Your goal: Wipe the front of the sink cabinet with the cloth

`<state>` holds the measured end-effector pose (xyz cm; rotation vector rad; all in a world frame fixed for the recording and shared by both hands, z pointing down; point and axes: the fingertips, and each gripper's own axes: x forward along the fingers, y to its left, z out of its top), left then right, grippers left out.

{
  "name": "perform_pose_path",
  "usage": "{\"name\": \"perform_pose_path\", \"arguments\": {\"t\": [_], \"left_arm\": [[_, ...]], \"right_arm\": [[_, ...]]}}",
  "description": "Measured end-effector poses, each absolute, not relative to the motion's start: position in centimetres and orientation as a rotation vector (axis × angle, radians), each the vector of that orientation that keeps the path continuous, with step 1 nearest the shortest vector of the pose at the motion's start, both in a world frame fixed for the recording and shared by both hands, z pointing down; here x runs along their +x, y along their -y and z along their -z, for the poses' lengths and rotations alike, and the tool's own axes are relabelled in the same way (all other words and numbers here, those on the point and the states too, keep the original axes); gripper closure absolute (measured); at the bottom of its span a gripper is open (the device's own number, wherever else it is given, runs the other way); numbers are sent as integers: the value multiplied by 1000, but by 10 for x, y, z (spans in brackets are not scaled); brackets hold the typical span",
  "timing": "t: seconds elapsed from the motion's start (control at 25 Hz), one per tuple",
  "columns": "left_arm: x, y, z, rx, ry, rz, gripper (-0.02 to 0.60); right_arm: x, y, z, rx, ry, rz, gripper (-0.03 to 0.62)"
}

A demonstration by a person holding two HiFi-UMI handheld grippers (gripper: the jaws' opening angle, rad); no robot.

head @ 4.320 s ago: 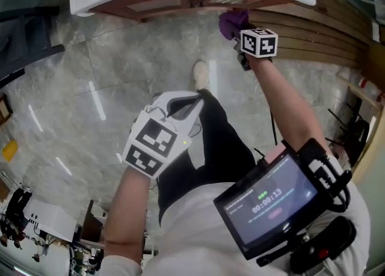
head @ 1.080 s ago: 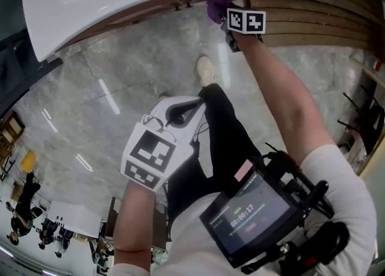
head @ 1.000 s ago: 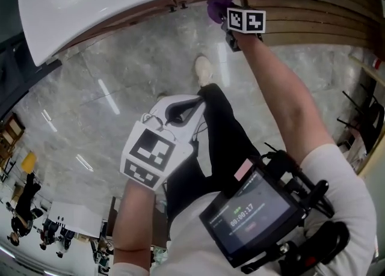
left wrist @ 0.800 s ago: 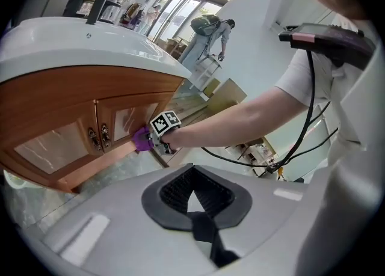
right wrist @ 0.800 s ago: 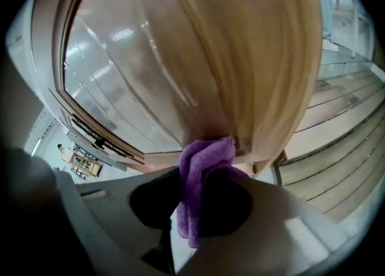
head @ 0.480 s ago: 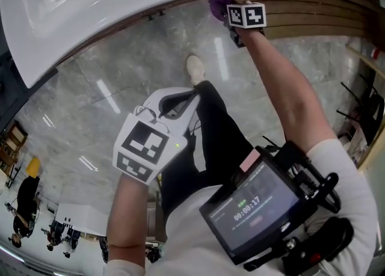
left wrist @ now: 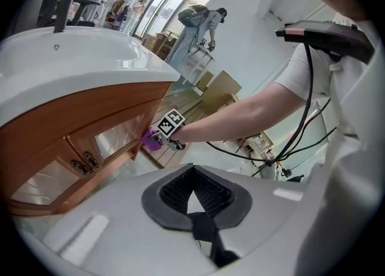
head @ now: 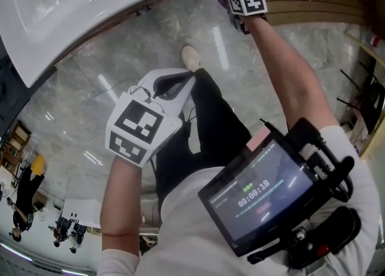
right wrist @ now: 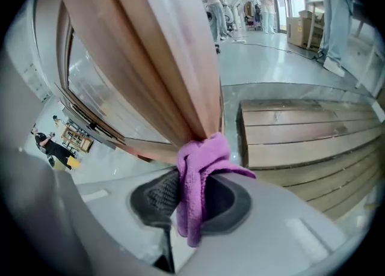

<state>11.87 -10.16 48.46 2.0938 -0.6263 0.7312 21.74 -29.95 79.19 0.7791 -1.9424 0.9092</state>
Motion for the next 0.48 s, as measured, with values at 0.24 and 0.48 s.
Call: {"name": "perform_pose_path", "arguments": {"t": [0.24, 0.48], "left_arm": [[132, 97, -459, 2133, 610, -735, 577], [129, 78, -423, 2160, 635, -738, 577]], "right_arm": [[255, 283, -756, 829, 1951, -893, 522], [259, 217, -699, 740, 1980, -866, 522]]}}
